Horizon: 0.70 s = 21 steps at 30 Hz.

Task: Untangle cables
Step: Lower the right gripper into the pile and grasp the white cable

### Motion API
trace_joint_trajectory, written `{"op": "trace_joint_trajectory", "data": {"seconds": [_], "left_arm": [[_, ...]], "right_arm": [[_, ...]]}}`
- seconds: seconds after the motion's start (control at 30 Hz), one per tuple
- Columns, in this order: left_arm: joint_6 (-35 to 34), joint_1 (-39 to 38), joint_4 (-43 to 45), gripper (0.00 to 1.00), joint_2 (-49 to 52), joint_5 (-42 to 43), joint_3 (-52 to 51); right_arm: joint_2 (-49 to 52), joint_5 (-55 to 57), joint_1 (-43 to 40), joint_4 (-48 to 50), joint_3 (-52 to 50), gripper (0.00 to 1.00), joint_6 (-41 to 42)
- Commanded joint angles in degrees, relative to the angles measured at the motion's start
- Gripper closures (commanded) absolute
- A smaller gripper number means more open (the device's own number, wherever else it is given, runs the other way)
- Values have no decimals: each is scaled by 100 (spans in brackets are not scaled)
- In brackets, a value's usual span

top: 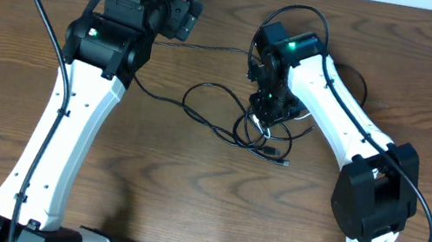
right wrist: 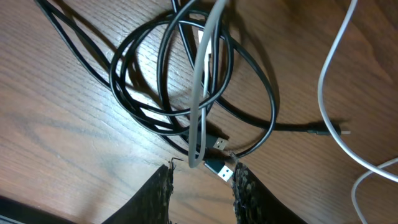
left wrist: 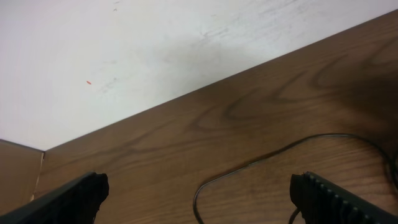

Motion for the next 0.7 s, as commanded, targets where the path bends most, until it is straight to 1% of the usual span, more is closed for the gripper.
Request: {"op": "trace_joint_trajectory", "data": {"seconds": [0.0,0.3,0.53,0.67], "left_arm": [[13,31,33,2,2,-52,-61],[13,31,74,2,2,-52,-61],[13,31,98,2,2,-50,-61],[13,31,114,2,2,-46,-61]], "right_arm": [[-90,87,2,-39,17,70,111],[-87,85,11,39,-28,62,173],[-85,83,17,385,-474,62,256],[-85,85,17,857,-876,62,321]]}}
